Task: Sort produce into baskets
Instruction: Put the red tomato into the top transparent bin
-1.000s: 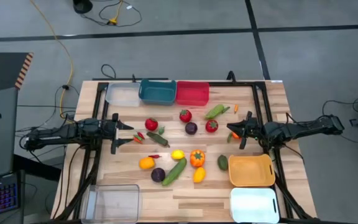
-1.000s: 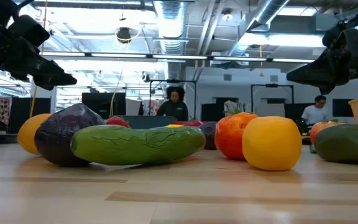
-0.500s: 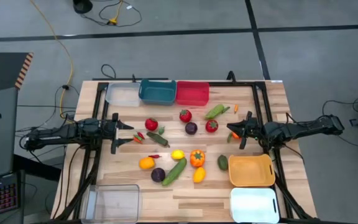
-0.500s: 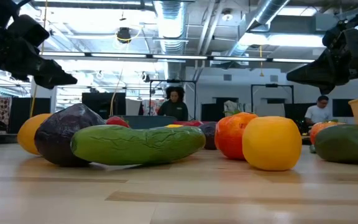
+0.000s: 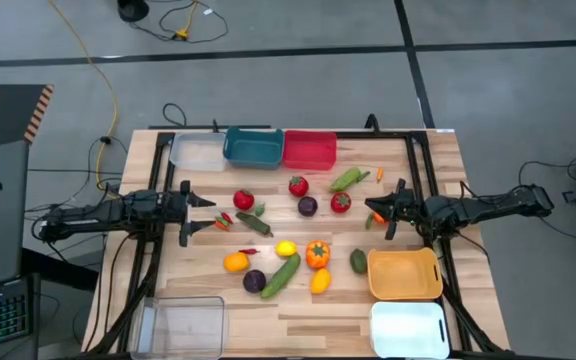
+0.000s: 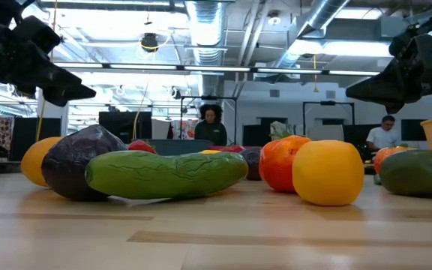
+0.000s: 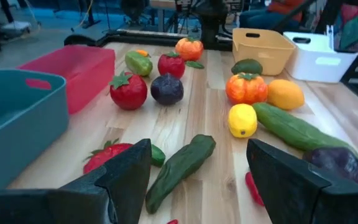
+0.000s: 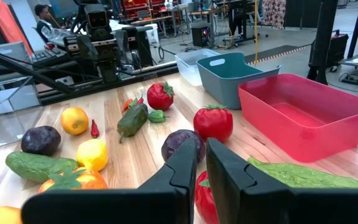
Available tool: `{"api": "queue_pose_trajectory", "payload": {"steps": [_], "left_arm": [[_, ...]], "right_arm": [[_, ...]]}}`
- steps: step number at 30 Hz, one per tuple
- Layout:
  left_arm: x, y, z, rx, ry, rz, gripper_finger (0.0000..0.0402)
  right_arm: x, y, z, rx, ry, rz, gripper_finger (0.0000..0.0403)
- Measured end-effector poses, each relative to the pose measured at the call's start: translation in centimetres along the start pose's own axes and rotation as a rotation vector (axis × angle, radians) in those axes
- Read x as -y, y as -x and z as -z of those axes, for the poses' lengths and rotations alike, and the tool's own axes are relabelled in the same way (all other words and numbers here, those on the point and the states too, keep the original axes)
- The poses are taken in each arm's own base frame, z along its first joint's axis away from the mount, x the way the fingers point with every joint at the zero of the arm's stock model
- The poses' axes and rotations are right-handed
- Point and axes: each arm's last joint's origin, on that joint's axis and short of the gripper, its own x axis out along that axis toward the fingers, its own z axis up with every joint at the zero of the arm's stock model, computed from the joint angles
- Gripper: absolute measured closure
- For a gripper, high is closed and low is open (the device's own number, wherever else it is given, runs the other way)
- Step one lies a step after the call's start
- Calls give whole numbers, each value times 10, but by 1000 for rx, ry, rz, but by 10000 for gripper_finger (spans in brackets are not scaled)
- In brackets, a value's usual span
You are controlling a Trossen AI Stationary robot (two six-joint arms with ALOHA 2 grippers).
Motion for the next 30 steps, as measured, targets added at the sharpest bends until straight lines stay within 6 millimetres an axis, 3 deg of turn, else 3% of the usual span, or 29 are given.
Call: {"api": "queue_pose_trajectory", "payload": {"steps": [6,16,30], "left_arm": [[0,0,0,2,95,-2,150],[-4,0,0,47,421,-130,150],[-5,0,0,45,287,-169,150]], "right_arm": [[0,0,0,0,0,0,336],[0,0,0,0,0,0,336],[0,0,0,0,0,0,336]]}}
